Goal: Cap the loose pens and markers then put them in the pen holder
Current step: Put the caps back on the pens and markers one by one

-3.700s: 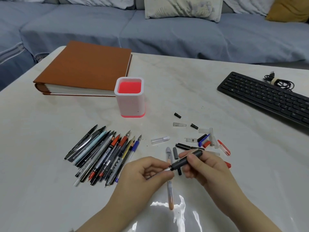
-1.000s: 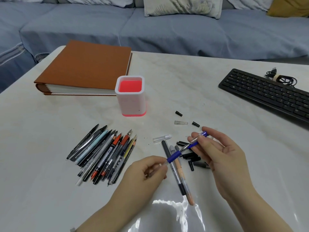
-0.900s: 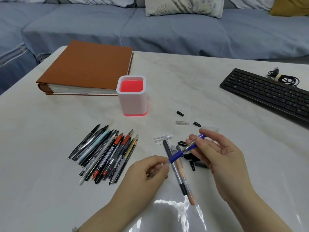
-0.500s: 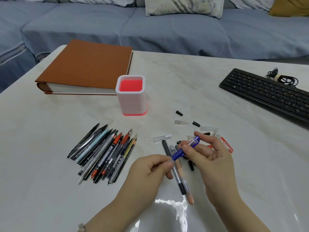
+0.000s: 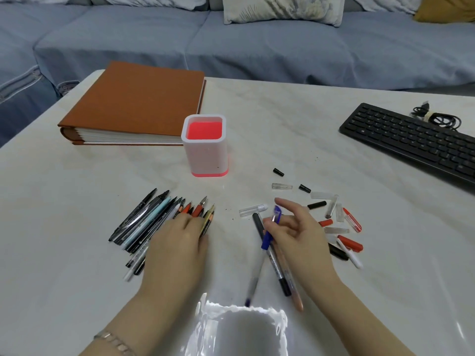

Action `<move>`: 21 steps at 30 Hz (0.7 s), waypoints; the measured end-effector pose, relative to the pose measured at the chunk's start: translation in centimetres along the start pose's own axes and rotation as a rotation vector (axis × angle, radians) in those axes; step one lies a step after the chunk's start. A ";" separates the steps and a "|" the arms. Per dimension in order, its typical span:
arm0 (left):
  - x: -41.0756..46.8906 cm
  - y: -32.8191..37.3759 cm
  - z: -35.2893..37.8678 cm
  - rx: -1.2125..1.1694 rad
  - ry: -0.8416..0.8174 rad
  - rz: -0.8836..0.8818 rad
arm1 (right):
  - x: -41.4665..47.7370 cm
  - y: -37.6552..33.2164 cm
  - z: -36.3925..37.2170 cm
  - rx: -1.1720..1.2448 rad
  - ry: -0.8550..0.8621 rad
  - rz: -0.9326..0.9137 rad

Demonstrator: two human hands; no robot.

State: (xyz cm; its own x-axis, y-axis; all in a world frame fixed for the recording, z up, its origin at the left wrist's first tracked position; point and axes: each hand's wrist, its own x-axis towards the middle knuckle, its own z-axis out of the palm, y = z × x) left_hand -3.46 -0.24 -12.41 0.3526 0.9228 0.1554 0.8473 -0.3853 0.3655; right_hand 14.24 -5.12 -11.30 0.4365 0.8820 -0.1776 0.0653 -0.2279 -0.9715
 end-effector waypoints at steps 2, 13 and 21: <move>0.3 -0.3 0.1 0.069 -0.031 -0.071 | 0.8 0.6 0.7 -0.196 -0.072 -0.087; 0.6 0.6 0.5 0.073 -0.060 -0.149 | 2.3 3.3 -1.6 -0.732 0.059 -0.445; 0.1 2.6 0.1 -0.338 -0.053 -0.175 | 5.8 2.5 -10.0 -1.117 0.016 -0.367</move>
State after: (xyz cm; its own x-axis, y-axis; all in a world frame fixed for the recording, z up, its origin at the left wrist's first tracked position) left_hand -1.14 -1.12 -11.55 0.2419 0.9701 0.0193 0.7207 -0.1929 0.6659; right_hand 25.91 -4.70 -13.18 0.2391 0.9665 0.0939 0.9365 -0.2039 -0.2853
